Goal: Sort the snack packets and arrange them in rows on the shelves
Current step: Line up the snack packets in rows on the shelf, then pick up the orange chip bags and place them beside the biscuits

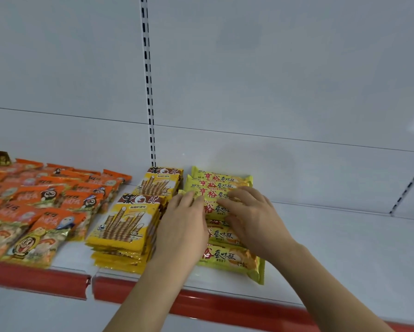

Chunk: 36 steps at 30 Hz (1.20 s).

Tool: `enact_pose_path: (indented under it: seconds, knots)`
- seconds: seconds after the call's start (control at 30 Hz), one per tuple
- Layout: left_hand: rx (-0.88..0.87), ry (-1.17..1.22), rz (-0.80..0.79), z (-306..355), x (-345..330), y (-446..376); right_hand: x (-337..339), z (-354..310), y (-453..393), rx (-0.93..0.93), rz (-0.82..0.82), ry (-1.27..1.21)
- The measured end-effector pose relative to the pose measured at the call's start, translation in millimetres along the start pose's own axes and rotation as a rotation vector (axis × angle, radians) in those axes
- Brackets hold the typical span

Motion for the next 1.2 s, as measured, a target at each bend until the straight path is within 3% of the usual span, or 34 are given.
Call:
enact_pose_path:
  seconds: [0.33,0.57,0.83,1.2]
  knots:
    - [0.01,0.008,0.063,-6.4,-4.3,-2.9,3.5,2.2,9.8,-0.126,-0.046,0.053]
    - [-0.165,0.061,0.21,35.3,-6.5,-0.5,36.3,20.2,46.5,-0.361,-0.132,0.152]
    - [-0.362,0.135,0.181,160.9,-22.6,22.4,100.8,76.4,145.5,-0.582,-0.134,0.263]
    - [-0.501,0.099,-0.024,398.3,-74.3,76.9,198.7,225.0,337.7,-0.829,-0.22,0.292]
Point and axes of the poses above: each hand's wrist, its own y-axis away from the middle knuckle, its own x-axis out of the back of the hand, z = x × y, the point moved 6 cm from there along -y, towards the middle knuckle, and after that the axes turned 4 degrees about -z, right-handed, at the moved point
